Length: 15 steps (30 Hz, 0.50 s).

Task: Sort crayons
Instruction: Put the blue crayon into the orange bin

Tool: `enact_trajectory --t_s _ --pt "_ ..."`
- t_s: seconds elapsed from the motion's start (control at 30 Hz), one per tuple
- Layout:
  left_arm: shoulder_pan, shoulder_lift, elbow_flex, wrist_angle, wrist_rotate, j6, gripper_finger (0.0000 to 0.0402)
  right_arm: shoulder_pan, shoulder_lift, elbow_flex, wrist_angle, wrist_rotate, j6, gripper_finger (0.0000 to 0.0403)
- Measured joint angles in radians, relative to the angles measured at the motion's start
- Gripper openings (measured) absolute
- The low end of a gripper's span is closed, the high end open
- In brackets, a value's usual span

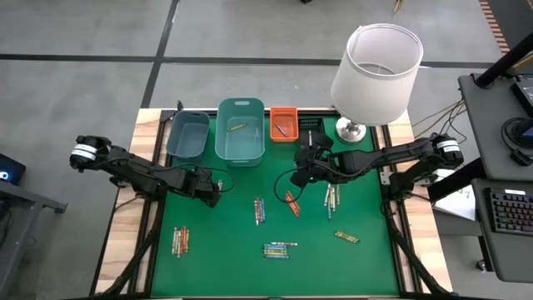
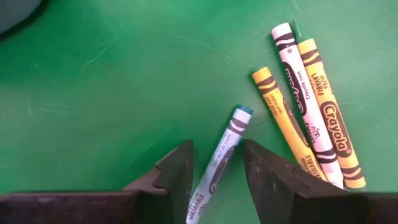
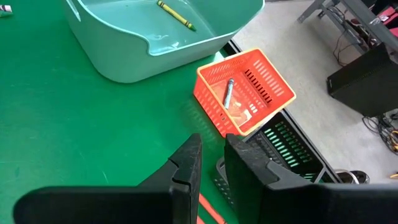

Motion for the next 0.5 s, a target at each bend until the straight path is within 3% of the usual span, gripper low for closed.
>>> enact_trajectory --t_s 0.3,0.5 --pt "0.000 0.014 -0.015 -0.003 -0.006 0.004 0.0012 0.000 0.003 -0.001 0.001 0.000 0.000 0.0061" --pt "0.000 -0.015 -0.013 -0.011 0.000 0.026 0.0003 0.000 0.003 -0.015 0.001 -0.001 0.002 0.0061"
